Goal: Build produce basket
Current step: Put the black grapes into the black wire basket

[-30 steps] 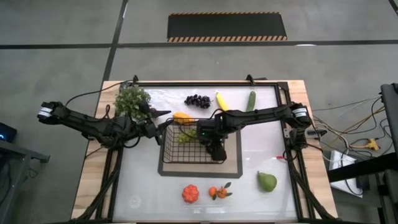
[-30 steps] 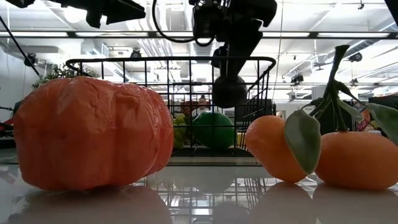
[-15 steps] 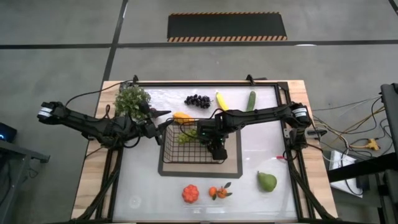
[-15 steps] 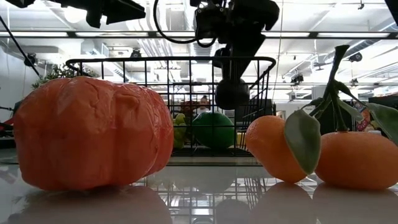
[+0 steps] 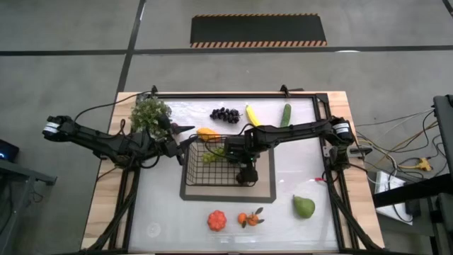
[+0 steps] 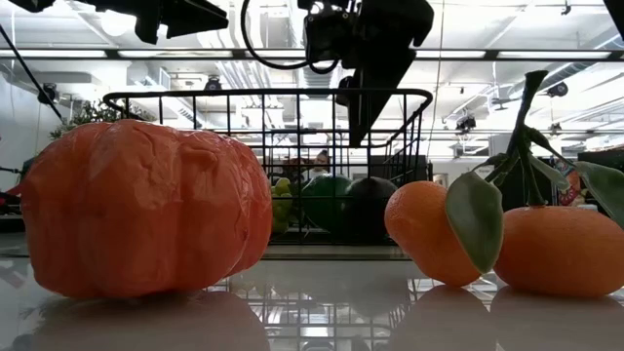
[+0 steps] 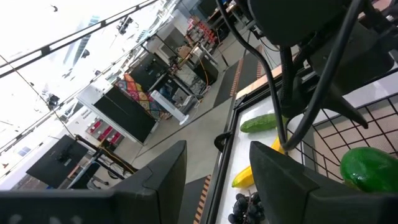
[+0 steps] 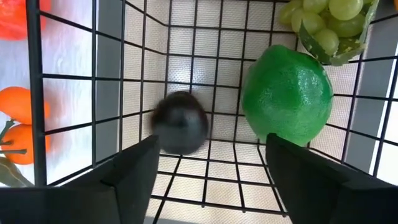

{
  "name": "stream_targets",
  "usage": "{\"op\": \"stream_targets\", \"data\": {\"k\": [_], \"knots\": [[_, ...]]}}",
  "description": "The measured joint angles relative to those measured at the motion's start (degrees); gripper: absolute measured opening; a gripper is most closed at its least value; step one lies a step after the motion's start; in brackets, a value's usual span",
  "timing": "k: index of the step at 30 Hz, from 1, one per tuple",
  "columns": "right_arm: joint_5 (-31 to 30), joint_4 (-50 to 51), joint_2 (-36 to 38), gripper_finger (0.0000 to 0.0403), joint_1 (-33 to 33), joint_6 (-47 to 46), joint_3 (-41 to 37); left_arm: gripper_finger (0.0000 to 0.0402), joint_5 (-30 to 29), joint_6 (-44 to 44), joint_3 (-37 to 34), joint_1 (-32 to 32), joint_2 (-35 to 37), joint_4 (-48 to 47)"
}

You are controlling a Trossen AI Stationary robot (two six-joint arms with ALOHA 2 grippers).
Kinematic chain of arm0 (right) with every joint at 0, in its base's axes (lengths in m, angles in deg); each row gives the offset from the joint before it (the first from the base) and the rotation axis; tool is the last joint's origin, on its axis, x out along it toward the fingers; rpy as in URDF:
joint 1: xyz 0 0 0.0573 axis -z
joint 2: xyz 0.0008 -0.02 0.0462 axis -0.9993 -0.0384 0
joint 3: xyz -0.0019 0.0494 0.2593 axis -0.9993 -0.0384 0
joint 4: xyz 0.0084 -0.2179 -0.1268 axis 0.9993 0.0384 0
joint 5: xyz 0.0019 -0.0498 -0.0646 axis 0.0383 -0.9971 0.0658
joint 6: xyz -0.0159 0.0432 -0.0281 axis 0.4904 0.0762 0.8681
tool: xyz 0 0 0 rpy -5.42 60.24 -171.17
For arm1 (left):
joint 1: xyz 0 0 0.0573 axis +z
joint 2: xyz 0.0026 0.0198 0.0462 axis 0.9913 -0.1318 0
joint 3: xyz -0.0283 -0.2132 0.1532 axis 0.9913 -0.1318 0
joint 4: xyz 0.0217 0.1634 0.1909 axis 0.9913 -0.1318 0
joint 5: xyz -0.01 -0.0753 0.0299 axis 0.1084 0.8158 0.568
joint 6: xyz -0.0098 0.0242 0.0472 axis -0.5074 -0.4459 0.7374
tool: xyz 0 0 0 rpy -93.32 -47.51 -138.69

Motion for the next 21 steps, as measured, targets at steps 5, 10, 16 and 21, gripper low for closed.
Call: {"op": "stream_targets", "data": {"k": [5, 10, 16, 21], "knots": [[-0.04, 0.05, 0.12, 0.0312, 0.0, 1.04, 0.0, 0.016, 0.0, -0.15, 0.0, 0.0, 0.0, -0.01], [-0.07, 1.09, 1.06, 0.0319, 0.0, 1.78, 0.74, 0.016, 0.0, -1.4, 0.0, 0.0, 0.0, -0.02], [-3.44, 0.63, 5.18, 0.0301, -0.17, 3.77, 0.59, 0.016, 0.02, -4.34, 0.0, 0.0, -0.48, -0.03], [-8.05, -1.09, 10.47, 0.0283, -0.67, 4.86, -2.45, 0.016, 0.12, -7.91, 0.0, 0.0, -2.63, 0.12]]}}
